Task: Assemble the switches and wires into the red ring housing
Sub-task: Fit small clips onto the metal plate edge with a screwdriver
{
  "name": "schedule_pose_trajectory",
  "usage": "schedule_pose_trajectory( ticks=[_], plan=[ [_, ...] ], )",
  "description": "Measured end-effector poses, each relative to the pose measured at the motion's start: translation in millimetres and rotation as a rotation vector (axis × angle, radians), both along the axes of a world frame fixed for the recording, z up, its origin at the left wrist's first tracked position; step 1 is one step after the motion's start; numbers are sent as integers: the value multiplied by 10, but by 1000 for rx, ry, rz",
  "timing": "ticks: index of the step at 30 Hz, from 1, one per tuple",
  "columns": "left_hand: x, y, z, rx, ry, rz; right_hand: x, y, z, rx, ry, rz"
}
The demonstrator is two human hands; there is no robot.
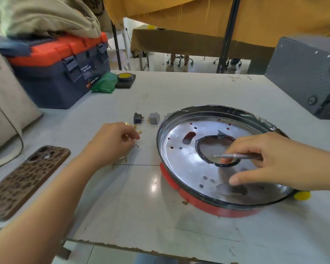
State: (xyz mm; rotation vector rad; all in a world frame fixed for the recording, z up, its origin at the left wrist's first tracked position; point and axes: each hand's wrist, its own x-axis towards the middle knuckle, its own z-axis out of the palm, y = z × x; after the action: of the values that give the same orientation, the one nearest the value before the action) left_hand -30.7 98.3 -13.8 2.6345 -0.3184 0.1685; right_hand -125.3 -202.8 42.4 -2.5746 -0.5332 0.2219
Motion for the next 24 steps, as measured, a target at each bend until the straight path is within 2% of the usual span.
schedule_pose_trajectory(
  ticks=[6,15,24],
  plan=[
    [109,-56,-57,63,34,-26,7,26,-45,-142,30,7],
    [122,-16,-156,19,-37,-47,24,171,-64,-137,130,-50],
    [20,-62,-90,-206,-196,-72,34,408,-127,-189,19,-78]
  ],
)
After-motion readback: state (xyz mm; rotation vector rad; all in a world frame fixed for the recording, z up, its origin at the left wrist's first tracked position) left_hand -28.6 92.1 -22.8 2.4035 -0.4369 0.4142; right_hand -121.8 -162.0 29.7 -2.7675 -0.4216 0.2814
